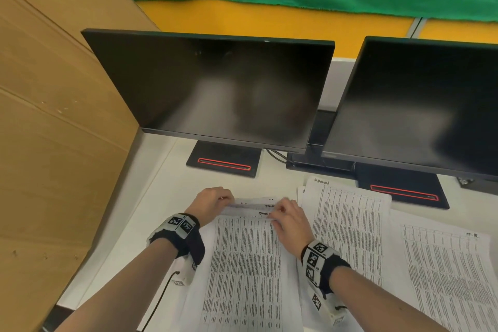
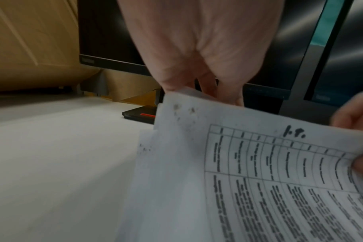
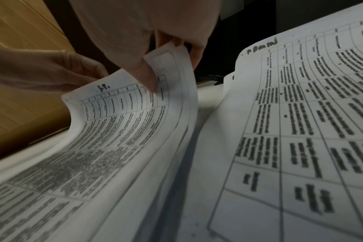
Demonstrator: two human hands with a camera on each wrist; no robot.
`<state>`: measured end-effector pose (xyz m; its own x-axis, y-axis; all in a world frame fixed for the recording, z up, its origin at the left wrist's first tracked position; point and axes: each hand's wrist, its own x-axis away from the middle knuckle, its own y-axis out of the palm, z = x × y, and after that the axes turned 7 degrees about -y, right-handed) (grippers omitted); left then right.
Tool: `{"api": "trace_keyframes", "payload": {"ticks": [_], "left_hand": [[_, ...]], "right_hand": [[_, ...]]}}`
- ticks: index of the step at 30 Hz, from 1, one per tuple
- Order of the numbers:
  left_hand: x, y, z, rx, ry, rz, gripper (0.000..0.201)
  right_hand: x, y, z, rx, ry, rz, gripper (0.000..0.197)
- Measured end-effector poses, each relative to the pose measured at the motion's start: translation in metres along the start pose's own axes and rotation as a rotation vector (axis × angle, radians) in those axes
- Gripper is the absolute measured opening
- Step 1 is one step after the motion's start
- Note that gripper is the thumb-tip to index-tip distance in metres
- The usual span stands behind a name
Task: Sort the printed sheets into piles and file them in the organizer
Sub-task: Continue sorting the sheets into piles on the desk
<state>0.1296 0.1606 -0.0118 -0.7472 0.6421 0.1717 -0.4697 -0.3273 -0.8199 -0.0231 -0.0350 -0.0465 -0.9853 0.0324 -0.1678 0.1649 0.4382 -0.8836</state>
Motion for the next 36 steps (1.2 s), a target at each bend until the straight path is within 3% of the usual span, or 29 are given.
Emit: {"api": "trace_keyframes", "payload": {"ticks": [6, 10, 12, 16, 19, 21, 26, 31, 36], "left_hand": [[0.001, -0.003, -0.009, 0.056, -0.084, -0.141, 0.021], [-0.001, 0.0, -0.018, 0.112, -0.182, -0.037, 0.018], [-0.006, 0.003, -0.024, 0.05, -0.31, 0.028, 0.022], [-0.012, 0.001, -0.033, -0.108, -0.472, -0.043, 0.009], [-0.013, -0.005, -0.036, -0.284, -0.496, -0.105, 0.03], [-0.013, -0.009, -0.034, -0.387, -0.446, -0.059, 0.022], [-0.012, -0.013, -0.034, -0.284, -0.263, 0.021, 0.02], [-0.006, -0.011, -0.035, -0.428, -0.101, 0.05, 0.009], [-0.005, -0.012, -0.032, -0.482, -0.022, 0.068, 0.026]], "right_hand": [[0.001, 0.003, 0.002, 0.118, -0.03, -0.003, 0.012], [0.002, 0.005, 0.001, 0.058, -0.056, -0.052, 0.022], [0.003, 0.006, 0.001, 0.037, -0.062, -0.067, 0.024], [0.002, 0.003, 0.001, 0.005, -0.069, -0.075, 0.024], [0.001, 0.001, 0.001, -0.03, -0.066, -0.074, 0.025], [-0.002, -0.001, 0.0, -0.046, -0.07, -0.073, 0.025], [-0.006, -0.004, 0.003, -0.082, -0.066, -0.08, 0.025], [-0.01, -0.007, 0.002, -0.088, -0.052, -0.126, 0.027], [-0.01, -0.008, 0.001, -0.083, -0.047, -0.135, 0.026]]}}
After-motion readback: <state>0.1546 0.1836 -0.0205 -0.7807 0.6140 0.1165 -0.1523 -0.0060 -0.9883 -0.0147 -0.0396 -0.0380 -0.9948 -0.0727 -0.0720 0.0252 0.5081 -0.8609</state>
